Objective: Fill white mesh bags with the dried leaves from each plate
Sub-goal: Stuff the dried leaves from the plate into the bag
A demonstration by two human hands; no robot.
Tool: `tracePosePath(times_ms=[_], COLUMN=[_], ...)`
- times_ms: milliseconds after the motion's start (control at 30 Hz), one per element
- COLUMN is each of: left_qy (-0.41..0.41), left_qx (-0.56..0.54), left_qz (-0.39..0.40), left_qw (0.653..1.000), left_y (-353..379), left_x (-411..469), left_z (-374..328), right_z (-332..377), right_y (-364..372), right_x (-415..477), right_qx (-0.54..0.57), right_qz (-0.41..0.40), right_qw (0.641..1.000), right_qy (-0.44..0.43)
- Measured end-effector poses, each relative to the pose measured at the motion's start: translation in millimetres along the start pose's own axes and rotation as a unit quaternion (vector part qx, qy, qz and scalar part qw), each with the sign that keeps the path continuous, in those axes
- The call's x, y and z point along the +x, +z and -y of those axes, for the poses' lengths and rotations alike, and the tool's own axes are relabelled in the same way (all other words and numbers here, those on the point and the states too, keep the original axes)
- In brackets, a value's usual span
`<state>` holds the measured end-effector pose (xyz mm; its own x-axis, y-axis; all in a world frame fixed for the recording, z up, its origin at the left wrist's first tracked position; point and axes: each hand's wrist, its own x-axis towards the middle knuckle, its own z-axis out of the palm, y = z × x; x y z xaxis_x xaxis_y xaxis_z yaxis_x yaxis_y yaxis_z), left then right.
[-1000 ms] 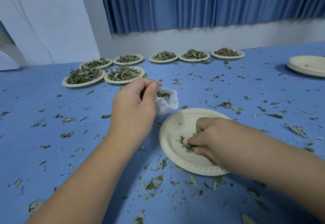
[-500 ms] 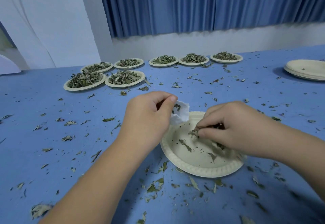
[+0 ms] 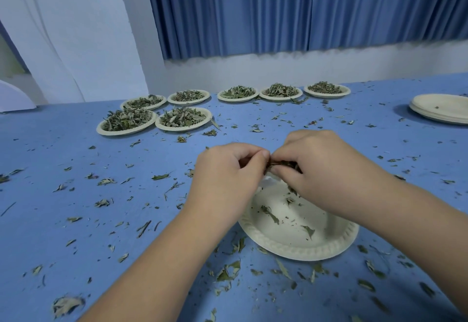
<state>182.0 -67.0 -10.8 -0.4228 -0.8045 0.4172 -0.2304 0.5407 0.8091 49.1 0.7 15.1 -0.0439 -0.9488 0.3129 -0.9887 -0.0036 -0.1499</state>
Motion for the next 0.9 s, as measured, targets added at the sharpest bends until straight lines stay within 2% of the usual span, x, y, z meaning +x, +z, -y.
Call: tracePosePath(times_ms=[267, 367, 500, 667, 800, 900], left_qy=[-0.044, -0.064, -0.066, -0.081, -0.106, -0.107], left_qx=[-0.083, -0.11, -0.115, -0.148, -0.182, -0.184], left_qz=[-0.009, 0.004, -0.011, -0.019, -0.007, 0.004], left_qw=[0.996, 0.992, 0.991, 0.986, 0.978, 0.977], left_y=[3.7, 5.1, 5.2, 4.7, 6.3, 6.9], left_x=[1.8, 2.6, 2.8, 3.4, 3.0, 2.4], left_z=[1.9, 2.6, 3.3, 2.5, 1.4, 1.9], right_z=[6.9, 9.1, 5.7, 1.1, 2.5, 4.9], right_y=[7.2, 10.3, 14.4, 10.5, 11.7, 11.8], right_x=[-7.9, -6.7, -4.1, -4.8, -2.7, -2.5], right_qx=[0.068, 0.052, 0.031, 0.13, 0.126, 0.139], right_qz=[-0.056, -0.091, -0.096, -0.113, -0.16, -0.153], right_qw=[0.995, 0.994, 0.995, 0.985, 0.979, 0.979], right_qy=[0.046, 0.026, -0.011, -0.003, 0.006, -0.003])
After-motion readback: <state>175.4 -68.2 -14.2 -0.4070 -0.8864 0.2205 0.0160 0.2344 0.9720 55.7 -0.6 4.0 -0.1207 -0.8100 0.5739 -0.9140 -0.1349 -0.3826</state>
